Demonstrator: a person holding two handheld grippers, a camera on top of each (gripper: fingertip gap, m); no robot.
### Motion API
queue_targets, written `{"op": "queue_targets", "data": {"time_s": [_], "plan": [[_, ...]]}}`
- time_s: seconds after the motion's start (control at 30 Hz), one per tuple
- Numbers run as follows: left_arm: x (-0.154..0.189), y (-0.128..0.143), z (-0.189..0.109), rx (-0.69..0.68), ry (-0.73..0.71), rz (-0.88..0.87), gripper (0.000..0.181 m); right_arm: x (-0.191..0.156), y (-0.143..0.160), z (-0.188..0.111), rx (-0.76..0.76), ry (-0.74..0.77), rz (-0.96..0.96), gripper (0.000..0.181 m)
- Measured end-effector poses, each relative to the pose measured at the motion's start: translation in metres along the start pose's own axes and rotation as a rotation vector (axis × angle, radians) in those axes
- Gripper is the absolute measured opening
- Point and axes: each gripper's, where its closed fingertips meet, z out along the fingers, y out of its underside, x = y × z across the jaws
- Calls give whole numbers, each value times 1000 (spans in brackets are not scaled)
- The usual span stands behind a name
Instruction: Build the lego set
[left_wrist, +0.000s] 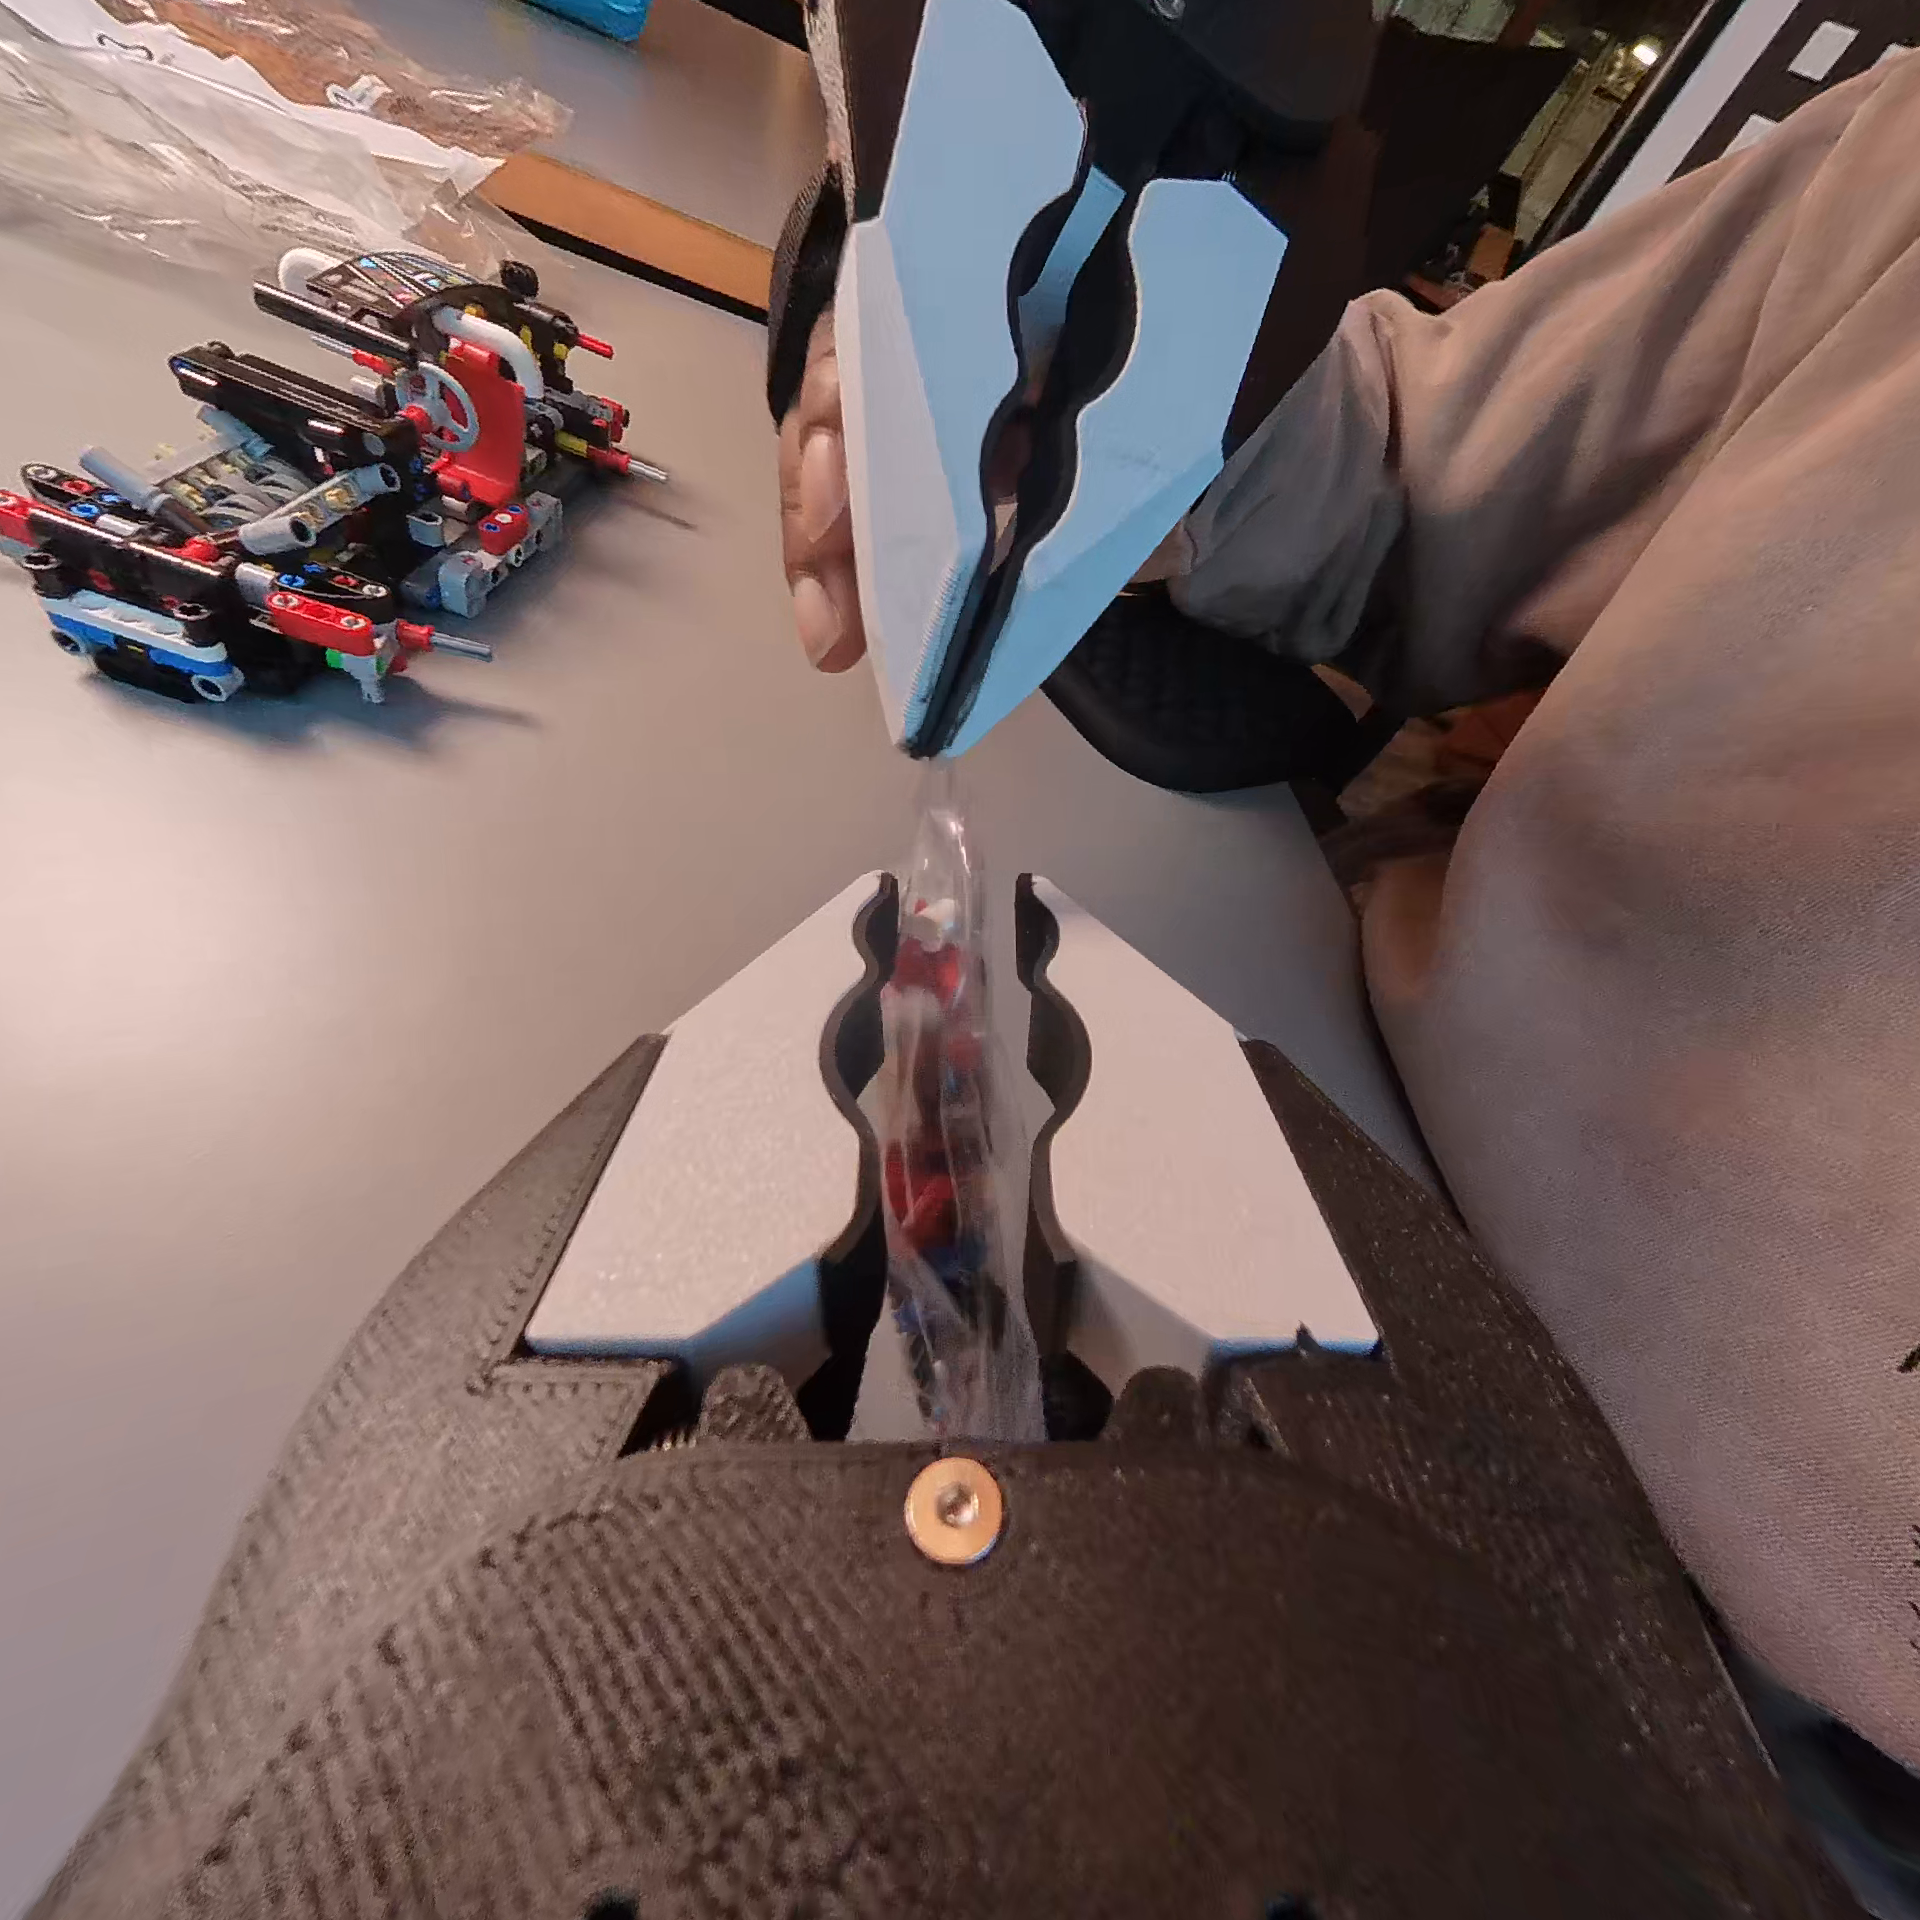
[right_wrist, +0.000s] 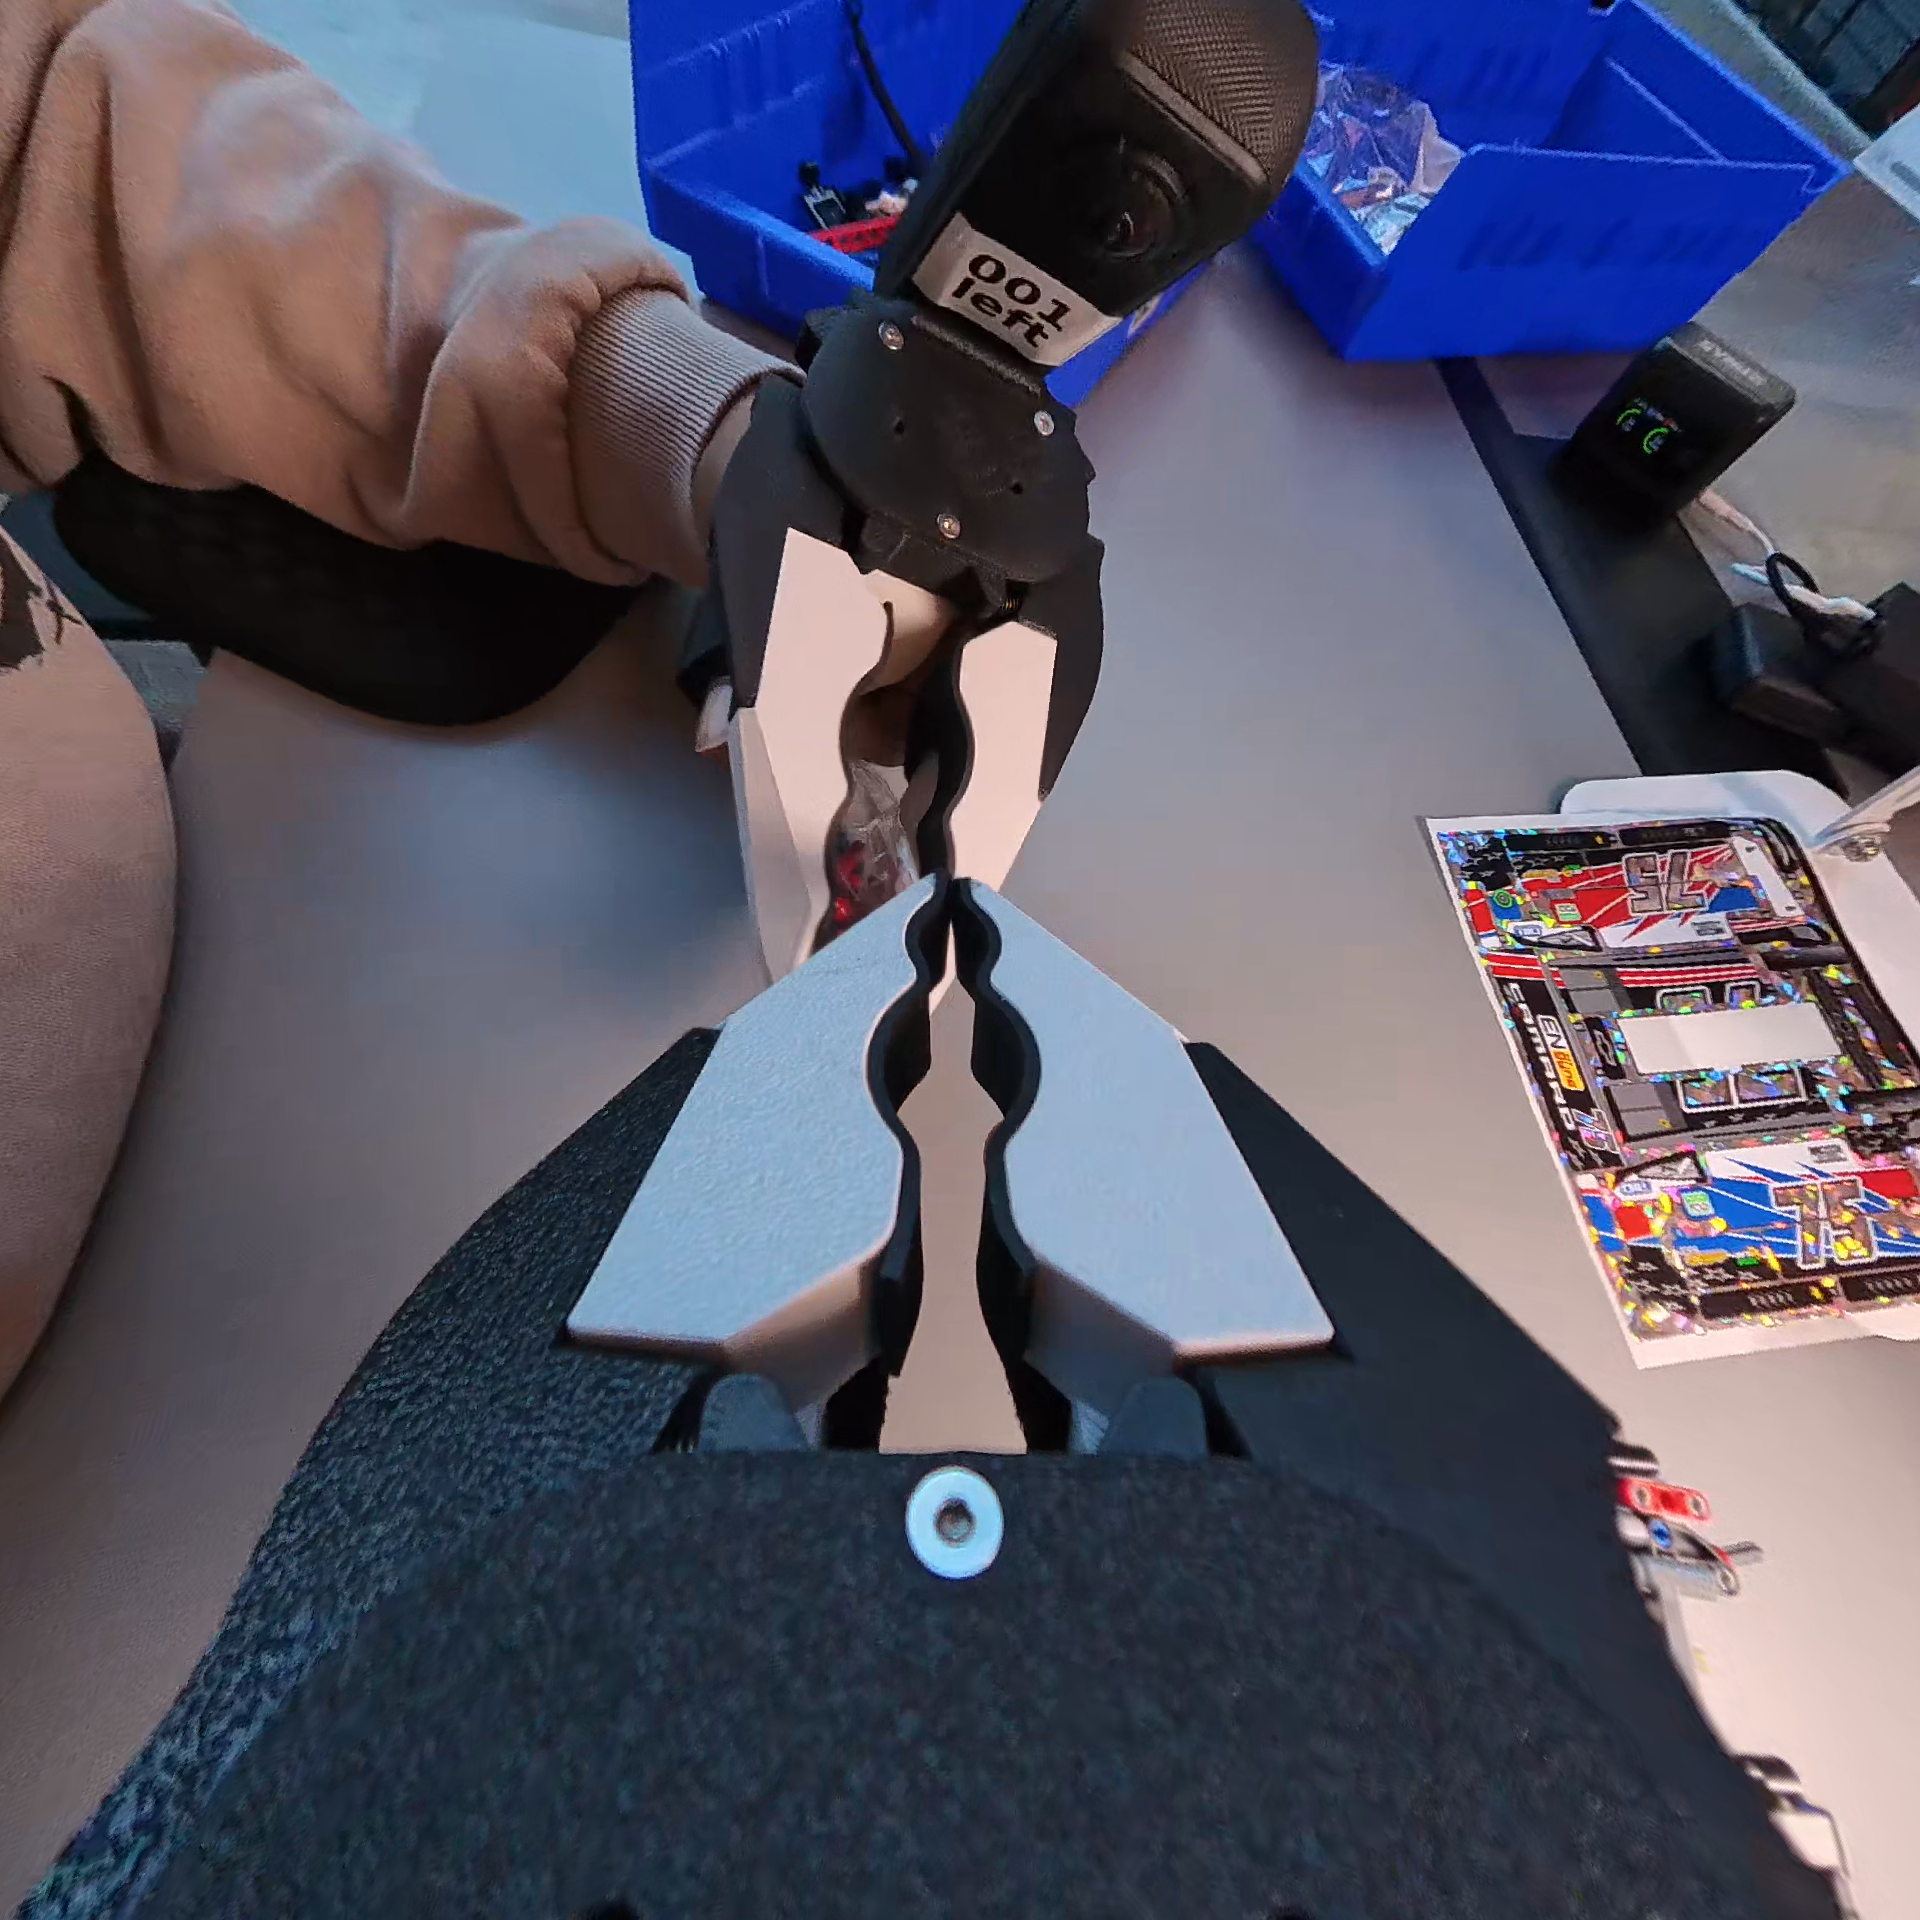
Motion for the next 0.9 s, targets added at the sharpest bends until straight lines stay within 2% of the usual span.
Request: {"op": "queue_targets", "data": {"time_s": [0.37, 0.73, 0.9], "plan": [[-12, -2, -4, -4, -78, -1, 0, 4, 5, 0, 17, 12, 18, 0], [-12, -29, -23, 174, -29, -43, 0, 10, 9, -33, 229, -21, 158, 0], [-10, -39, -32, 237, -9, -47, 0, 7, 20, -39, 248, -35, 201, 0]]}}
